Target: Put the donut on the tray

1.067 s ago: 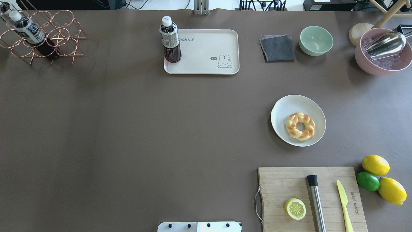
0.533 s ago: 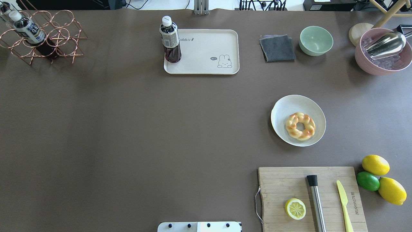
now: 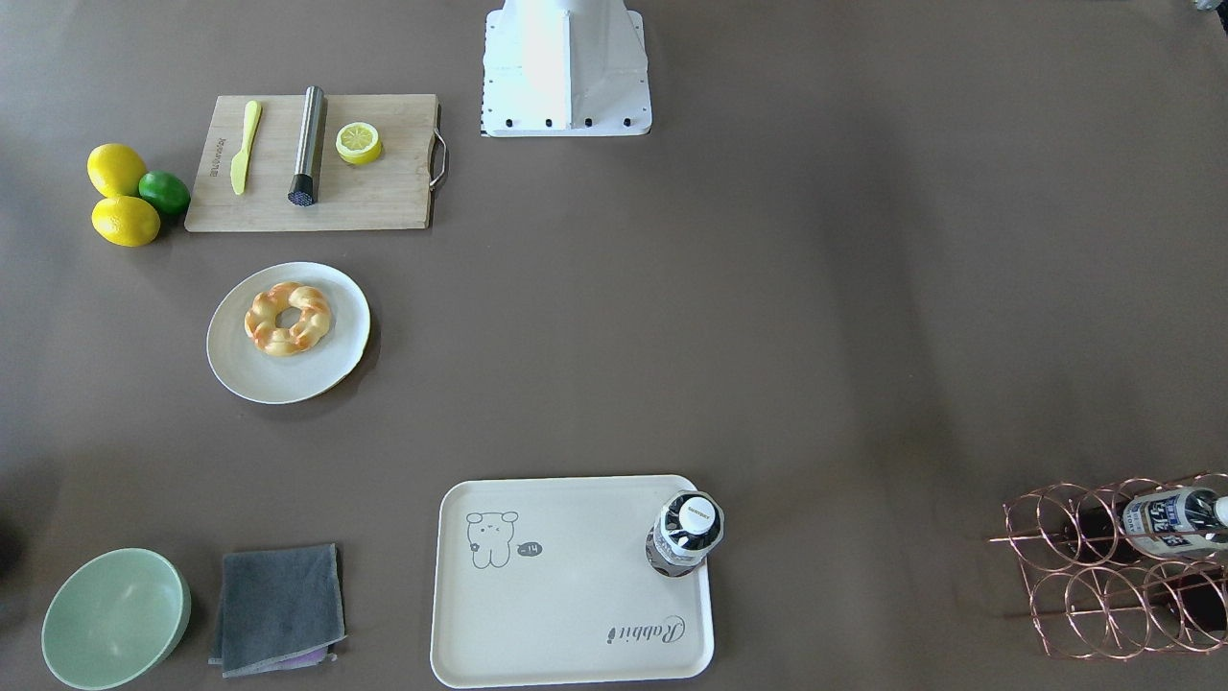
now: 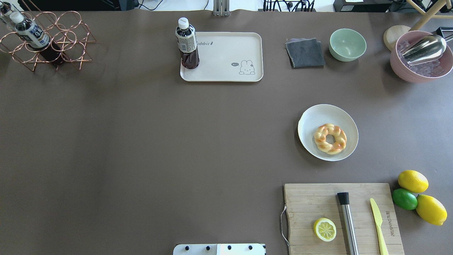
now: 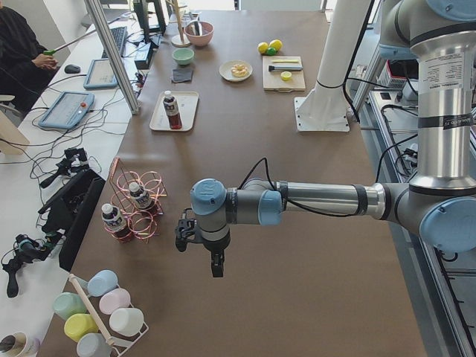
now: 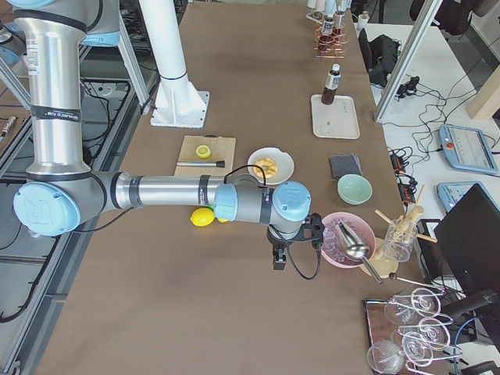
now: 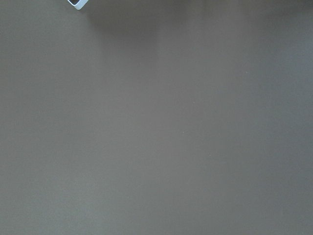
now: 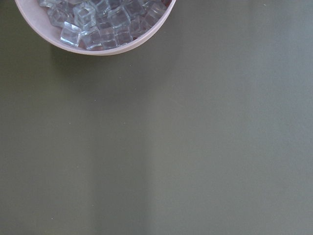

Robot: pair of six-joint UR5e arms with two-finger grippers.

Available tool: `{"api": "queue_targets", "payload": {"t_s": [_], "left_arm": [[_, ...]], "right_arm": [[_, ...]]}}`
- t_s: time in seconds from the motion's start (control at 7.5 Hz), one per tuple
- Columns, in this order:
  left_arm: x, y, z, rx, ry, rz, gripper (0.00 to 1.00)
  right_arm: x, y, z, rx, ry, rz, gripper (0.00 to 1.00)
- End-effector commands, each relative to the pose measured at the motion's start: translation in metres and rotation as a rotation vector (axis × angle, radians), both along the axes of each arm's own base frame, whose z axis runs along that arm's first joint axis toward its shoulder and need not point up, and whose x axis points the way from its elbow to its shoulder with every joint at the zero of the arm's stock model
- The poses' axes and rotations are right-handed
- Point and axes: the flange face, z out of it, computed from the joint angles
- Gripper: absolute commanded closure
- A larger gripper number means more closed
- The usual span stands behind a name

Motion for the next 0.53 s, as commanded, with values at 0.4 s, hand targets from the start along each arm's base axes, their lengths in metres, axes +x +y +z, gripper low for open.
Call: {"api": "queue_targets", "payload": {"t_s": [0.4], "left_arm": [[0.0054, -0.0010, 0.0022, -0.005, -0.002, 0.011, 0.02]], "right_arm": [[0.0008, -0.0023, -0.0011, 0.001, 0.000, 0.003, 0.00]]}}
